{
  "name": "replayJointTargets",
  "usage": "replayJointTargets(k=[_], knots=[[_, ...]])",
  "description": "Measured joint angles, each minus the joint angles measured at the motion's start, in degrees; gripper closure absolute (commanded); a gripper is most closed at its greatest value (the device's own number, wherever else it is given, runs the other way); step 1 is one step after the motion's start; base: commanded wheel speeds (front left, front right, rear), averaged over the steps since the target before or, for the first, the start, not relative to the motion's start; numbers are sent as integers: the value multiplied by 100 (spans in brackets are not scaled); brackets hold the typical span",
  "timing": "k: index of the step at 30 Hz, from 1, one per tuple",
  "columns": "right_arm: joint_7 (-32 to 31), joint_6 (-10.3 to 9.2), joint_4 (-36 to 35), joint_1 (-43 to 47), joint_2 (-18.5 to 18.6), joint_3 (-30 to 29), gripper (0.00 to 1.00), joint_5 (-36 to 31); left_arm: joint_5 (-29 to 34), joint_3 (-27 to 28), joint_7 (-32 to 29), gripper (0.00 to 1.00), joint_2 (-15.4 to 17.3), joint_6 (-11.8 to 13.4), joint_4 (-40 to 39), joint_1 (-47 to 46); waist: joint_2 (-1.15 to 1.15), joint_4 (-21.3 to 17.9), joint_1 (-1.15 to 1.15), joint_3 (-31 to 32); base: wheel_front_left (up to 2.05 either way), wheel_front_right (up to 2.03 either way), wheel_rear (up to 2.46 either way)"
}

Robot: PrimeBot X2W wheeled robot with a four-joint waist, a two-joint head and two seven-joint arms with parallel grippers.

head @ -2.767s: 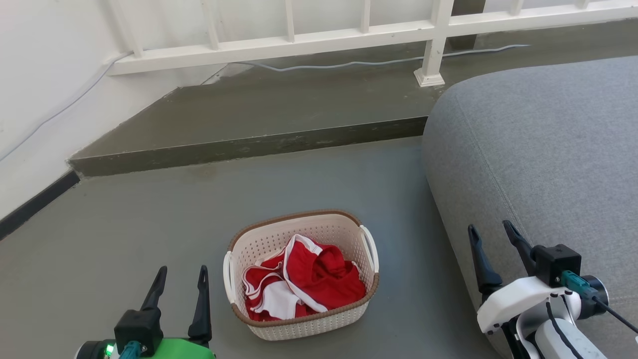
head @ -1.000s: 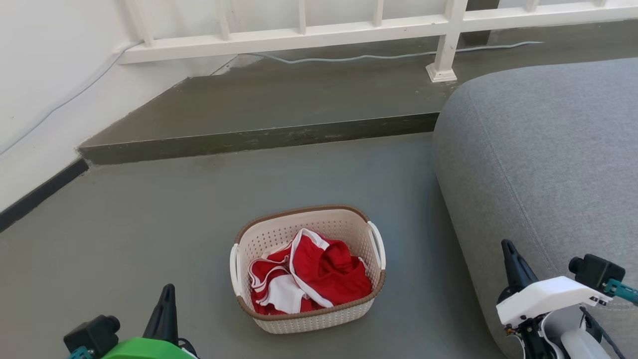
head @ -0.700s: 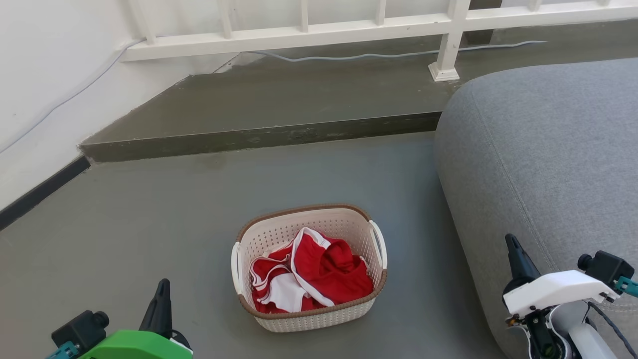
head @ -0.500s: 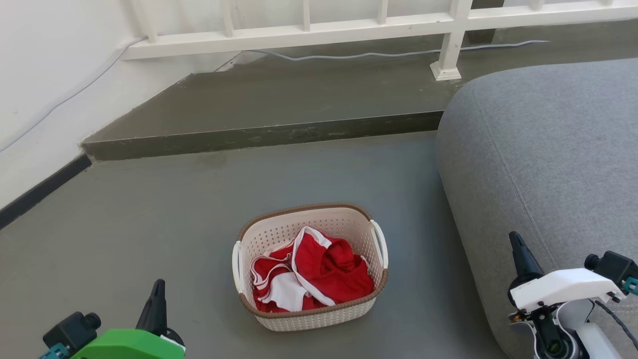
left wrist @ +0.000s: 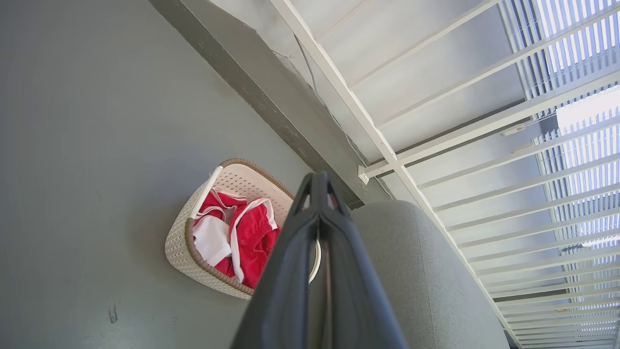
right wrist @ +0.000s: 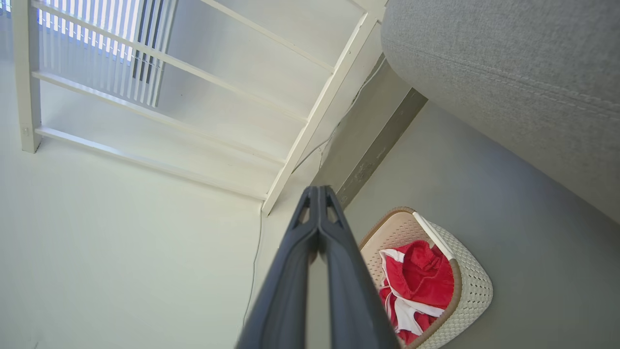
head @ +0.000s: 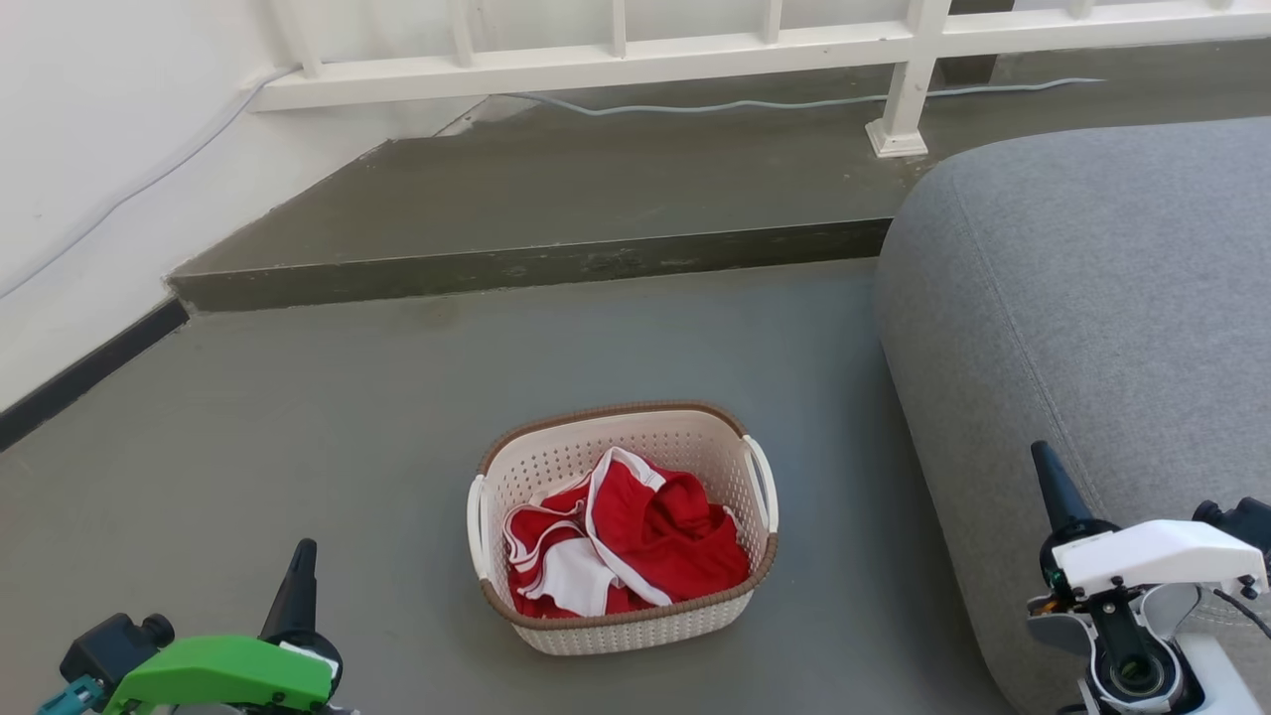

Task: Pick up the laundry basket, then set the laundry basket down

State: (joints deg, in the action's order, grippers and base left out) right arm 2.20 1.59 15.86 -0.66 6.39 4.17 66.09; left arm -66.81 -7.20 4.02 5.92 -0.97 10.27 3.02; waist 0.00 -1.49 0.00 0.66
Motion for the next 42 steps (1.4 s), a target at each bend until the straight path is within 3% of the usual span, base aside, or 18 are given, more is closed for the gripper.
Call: replayJointTargets(k=[32,42], knots=[[-626,448,16,-219,-277,-891,100,2349,-2559,558,-531,100,-5,-487,375,-435,0,131,0,-75,0,0,0],[-687,512,19,-252,-290,-1013,100,2676,-2908,675,-609,100,-8,-556,416,-524,0,148,0,-84,0,0,0]])
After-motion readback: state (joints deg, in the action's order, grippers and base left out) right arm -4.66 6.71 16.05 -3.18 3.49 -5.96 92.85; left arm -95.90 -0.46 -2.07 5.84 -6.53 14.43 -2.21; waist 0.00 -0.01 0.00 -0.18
